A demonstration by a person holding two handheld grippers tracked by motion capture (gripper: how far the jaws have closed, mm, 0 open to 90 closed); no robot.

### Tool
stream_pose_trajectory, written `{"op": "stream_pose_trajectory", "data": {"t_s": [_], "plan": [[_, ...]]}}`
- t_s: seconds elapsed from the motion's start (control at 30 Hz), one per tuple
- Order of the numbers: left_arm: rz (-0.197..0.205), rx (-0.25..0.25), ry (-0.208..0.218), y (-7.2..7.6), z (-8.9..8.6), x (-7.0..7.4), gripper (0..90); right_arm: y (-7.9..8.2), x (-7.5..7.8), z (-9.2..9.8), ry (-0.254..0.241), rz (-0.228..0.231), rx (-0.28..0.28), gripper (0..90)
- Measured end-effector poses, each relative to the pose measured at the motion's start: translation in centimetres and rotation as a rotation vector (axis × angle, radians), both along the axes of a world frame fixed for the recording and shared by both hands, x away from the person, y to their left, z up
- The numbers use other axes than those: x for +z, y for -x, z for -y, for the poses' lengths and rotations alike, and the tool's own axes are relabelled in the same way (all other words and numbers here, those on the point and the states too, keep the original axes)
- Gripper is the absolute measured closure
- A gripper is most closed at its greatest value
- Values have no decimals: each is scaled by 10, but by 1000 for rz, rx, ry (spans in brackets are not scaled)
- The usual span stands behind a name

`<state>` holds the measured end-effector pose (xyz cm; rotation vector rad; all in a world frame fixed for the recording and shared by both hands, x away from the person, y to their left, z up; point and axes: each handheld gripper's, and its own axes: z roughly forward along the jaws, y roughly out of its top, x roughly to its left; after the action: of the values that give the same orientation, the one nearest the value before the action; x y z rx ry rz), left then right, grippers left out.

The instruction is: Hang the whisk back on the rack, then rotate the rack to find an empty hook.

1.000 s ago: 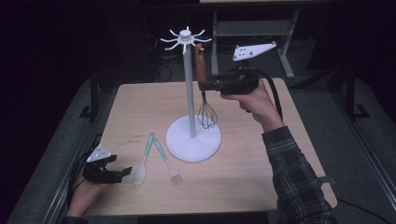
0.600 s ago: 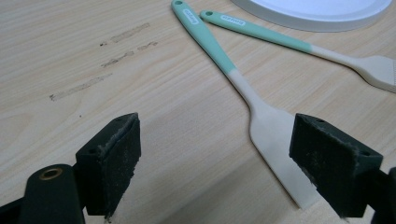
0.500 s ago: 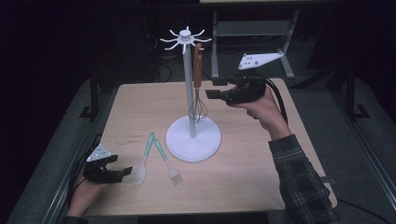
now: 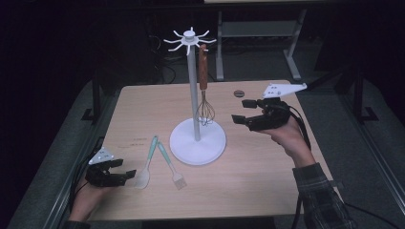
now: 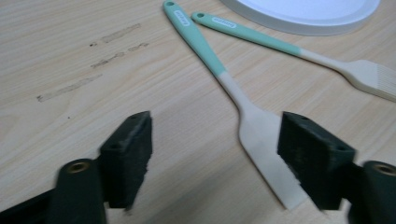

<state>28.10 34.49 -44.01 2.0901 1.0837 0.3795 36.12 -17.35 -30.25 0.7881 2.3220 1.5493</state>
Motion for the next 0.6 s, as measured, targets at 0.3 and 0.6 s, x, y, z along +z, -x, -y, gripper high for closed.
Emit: {"op": "stream_pose_trajectory", "data": {"t_s": [0.3, 0.6], "plan": [[-13, -45, 97, -4, 7, 19, 671, 21, -45, 24, 55, -46, -104, 215], [-22, -102, 127, -12, 24, 50, 900, 37, -86, 40, 56, -98, -178, 187]]}}
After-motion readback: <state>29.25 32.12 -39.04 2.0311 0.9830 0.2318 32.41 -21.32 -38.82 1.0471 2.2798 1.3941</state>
